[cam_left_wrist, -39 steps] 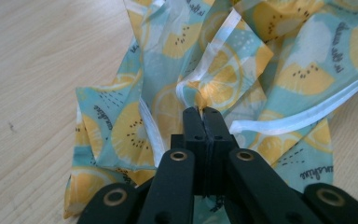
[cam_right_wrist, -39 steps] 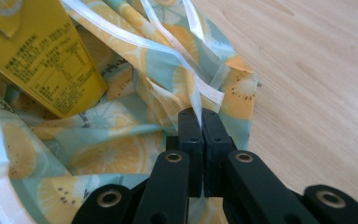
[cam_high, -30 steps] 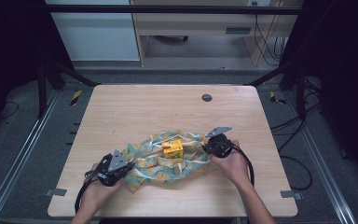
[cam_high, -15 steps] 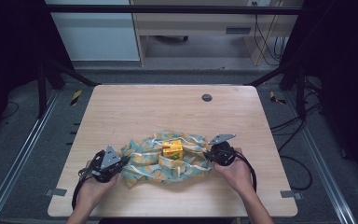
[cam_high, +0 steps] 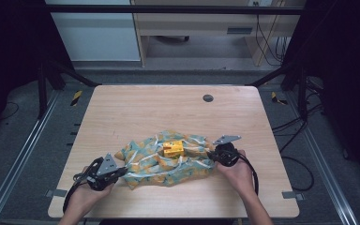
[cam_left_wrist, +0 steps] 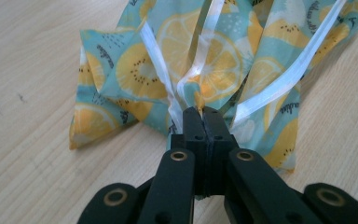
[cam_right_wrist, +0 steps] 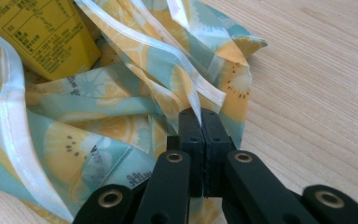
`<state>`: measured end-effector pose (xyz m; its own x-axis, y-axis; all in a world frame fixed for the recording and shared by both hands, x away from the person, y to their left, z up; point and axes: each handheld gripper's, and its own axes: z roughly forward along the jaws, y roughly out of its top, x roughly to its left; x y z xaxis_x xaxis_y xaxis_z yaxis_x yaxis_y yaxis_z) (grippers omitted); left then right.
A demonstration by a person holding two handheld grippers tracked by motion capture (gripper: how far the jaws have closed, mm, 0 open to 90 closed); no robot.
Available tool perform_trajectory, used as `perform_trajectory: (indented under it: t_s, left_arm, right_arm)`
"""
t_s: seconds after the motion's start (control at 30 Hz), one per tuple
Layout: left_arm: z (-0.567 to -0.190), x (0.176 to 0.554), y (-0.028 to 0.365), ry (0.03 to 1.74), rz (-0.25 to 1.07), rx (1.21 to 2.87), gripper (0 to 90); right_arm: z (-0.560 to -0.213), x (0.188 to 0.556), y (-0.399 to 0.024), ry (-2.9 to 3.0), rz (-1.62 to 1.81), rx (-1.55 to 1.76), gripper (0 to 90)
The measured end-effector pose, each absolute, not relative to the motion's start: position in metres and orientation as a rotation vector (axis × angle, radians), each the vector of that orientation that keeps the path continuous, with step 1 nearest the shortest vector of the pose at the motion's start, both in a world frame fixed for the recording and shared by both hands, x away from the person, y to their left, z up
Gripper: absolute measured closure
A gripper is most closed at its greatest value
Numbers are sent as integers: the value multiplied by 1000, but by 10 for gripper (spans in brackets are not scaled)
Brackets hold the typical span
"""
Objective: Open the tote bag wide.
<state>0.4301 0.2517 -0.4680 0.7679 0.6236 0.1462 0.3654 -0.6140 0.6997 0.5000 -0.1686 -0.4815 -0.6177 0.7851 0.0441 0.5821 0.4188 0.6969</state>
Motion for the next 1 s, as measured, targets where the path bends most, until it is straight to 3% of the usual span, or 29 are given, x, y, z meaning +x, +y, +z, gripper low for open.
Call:
perform_trajectory:
  t_s: [1.0]
  left_arm:
    - [-473,432,252,787,456,2302,900]
  right_arm:
    - [-483,507,-174,2315,1028,1207,892]
